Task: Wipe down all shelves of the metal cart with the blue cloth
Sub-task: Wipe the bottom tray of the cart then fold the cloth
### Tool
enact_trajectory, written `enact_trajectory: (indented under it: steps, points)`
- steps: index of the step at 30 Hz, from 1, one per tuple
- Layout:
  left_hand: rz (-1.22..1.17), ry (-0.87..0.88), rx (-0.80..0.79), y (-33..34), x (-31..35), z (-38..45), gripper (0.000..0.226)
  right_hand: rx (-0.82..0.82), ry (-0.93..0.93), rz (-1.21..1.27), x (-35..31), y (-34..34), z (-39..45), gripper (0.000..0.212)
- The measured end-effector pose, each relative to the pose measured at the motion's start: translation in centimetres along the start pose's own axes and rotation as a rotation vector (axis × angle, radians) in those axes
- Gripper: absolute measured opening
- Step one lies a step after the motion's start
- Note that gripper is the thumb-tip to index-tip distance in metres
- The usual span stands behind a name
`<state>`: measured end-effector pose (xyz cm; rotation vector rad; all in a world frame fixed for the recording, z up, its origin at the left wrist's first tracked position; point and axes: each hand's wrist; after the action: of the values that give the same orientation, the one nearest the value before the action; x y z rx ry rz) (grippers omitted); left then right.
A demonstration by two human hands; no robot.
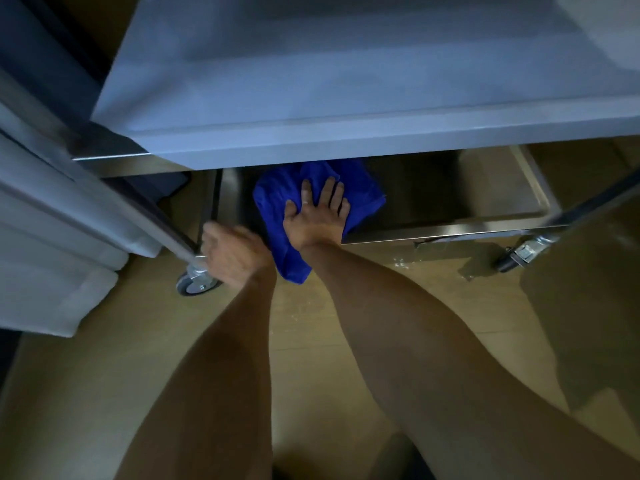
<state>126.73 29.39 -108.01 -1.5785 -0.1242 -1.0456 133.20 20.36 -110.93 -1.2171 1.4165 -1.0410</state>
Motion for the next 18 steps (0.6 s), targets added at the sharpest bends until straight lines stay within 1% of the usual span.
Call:
enact_trajectory:
  steps: [2, 3, 5, 7, 11, 14, 18]
  points:
    - [0.093, 0.208, -0.067, 1.5, 1.8, 1.5, 0.039, 0.005, -0.012, -0.001, 0.3, 0.1, 0.6, 0.064]
    - [0.131, 0.254, -0.071, 2.5, 2.3, 2.8, 0.046, 0.006, -0.018, 0.002, 0.4, 0.1, 1.0, 0.064]
    - [0.167, 0.241, -0.131, 4.6, 2.6, 4.7, 0.060, 0.017, -0.035, 0.007, 0.7, 0.0, 2.3, 0.064]
    - [0.196, 0.190, -0.198, 6.3, 1.5, 5.2, 0.068, 0.029, -0.049, 0.022, 1.3, -0.2, 4.0, 0.062]
    - [0.207, 0.165, -0.199, 7.4, 0.6, 5.0, 0.066, 0.078, 0.015, 0.025, 3.7, -0.4, 6.4, 0.060]
    - [0.225, 0.199, -0.171, 7.1, 0.6, 5.2, 0.064, 0.094, 0.127, 0.013, 6.5, -0.9, 6.8, 0.060]
    - [0.205, 0.215, -0.133, 6.9, 0.5, 4.7, 0.060, 0.106, 0.356, 0.018, 11.8, -1.7, 6.9, 0.062]
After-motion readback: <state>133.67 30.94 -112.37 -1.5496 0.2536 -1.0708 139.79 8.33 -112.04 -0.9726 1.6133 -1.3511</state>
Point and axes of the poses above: each hand's wrist, its own z-axis towards the middle knuckle, its own y-axis out of the palm, x = y × z, and after that the axes turned 11 degrees about -z, right-handed
